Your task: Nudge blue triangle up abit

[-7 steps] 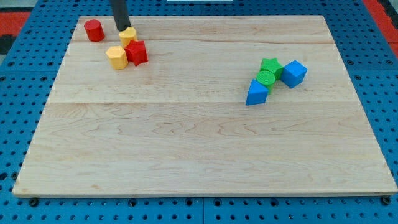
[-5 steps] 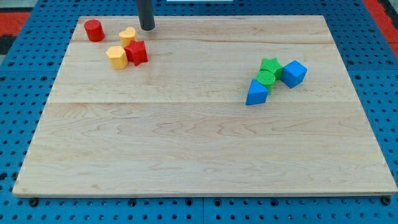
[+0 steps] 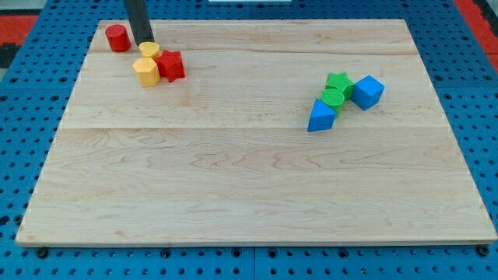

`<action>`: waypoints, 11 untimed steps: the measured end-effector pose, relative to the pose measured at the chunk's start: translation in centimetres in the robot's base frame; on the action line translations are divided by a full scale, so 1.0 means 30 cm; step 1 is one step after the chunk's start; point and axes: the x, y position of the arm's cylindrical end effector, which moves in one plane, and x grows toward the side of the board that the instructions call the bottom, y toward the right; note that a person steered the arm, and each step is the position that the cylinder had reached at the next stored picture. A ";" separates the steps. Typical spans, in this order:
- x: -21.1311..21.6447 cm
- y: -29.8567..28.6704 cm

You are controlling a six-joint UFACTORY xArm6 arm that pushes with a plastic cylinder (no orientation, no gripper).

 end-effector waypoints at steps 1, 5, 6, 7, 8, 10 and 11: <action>-0.140 -0.027; 0.192 -0.154; 0.223 -0.209; 0.451 -0.248; 0.642 0.176; 0.845 0.985; 0.757 1.199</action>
